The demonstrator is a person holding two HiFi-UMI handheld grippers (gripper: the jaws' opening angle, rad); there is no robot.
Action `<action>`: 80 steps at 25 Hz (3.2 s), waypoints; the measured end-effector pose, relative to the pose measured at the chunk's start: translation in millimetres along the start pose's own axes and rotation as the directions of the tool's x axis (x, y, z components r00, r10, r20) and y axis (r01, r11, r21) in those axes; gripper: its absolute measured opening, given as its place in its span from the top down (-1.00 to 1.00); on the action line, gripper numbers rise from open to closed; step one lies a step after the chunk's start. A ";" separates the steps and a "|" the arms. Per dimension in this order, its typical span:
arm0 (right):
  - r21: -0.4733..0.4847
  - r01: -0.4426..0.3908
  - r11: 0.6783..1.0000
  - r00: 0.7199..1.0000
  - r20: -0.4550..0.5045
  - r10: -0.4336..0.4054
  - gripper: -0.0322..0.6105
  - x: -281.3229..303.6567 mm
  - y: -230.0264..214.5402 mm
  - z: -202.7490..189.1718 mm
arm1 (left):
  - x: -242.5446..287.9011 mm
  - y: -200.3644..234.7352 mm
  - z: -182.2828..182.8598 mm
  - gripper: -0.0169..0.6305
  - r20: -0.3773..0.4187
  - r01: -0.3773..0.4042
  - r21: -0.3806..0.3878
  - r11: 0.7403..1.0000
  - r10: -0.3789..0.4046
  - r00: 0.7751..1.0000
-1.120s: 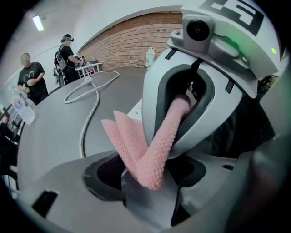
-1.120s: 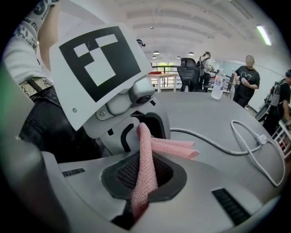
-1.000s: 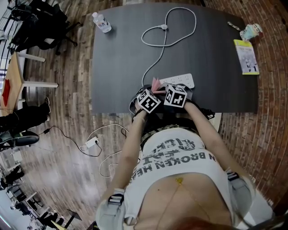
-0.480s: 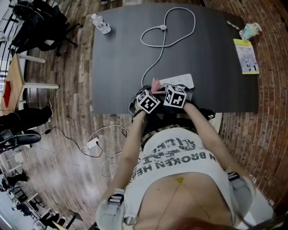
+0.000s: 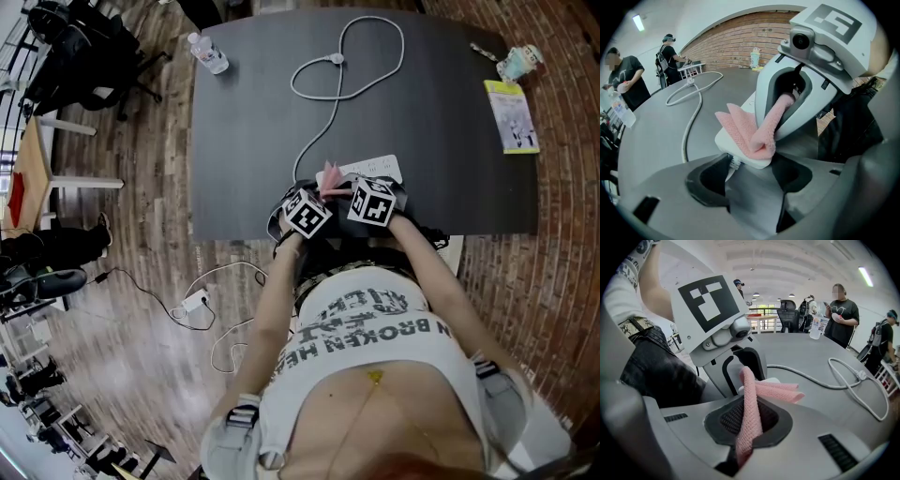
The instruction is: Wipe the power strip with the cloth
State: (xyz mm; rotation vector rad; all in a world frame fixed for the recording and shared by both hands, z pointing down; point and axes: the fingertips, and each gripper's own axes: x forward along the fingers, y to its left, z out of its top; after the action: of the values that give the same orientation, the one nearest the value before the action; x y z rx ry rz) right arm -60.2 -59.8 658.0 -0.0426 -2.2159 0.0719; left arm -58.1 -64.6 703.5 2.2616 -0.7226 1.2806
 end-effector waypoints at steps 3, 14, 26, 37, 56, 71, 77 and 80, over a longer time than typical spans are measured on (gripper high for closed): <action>0.006 0.010 1.000 1.000 0.010 -0.010 0.85 -2.5 -1.5 -3.0 | 0.3 1.2 -1.5 0.10 0.000 -0.006 -0.002 1.000 0.006 1.000; 0.045 0.051 0.998 0.999 0.008 -0.052 0.85 -15.2 -13.3 -18.3 | -1.0 0.0 0.4 0.10 0.000 0.006 -0.005 1.000 -0.006 1.000; 0.090 0.083 0.993 0.996 0.007 -0.084 0.85 -33.3 -19.7 -40.5 | -1.3 -3.7 1.3 0.10 0.001 0.002 -0.006 1.000 -0.002 1.000; 0.134 0.102 0.986 0.994 0.012 -0.104 0.85 -46.0 -24.6 -58.0 | -0.6 -5.4 2.6 0.10 -0.006 -0.003 -0.007 1.000 0.003 1.000; 0.167 0.117 0.979 0.993 -0.006 -0.118 0.85 -59.1 -29.1 -74.1 | -1.9 -5.0 1.1 0.10 -0.010 -0.003 -0.011 1.000 0.003 1.000; 0.193 0.157 0.969 0.988 -0.030 -0.154 0.85 -74.7 -35.7 -94.9 | -1.4 -5.5 1.2 0.10 -0.015 -0.006 -0.014 1.000 0.006 1.000; 0.216 0.181 0.960 0.984 -0.039 -0.177 0.85 -83.0 -40.8 -107.9 | 0.8 -5.5 1.9 0.10 -0.017 -0.008 -0.013 1.000 0.007 1.000; 0.238 0.195 0.952 0.981 -0.039 -0.191 0.85 -88.1 -42.5 -114.4 | 0.8 -6.0 1.7 0.10 -0.015 -0.008 -0.013 1.000 0.008 1.000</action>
State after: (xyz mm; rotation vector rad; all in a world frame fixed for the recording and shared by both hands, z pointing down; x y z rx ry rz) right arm 84.0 -103.0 659.4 0.3069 -2.1699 0.2302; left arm -52.9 -61.2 702.7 2.2384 -0.7335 1.2920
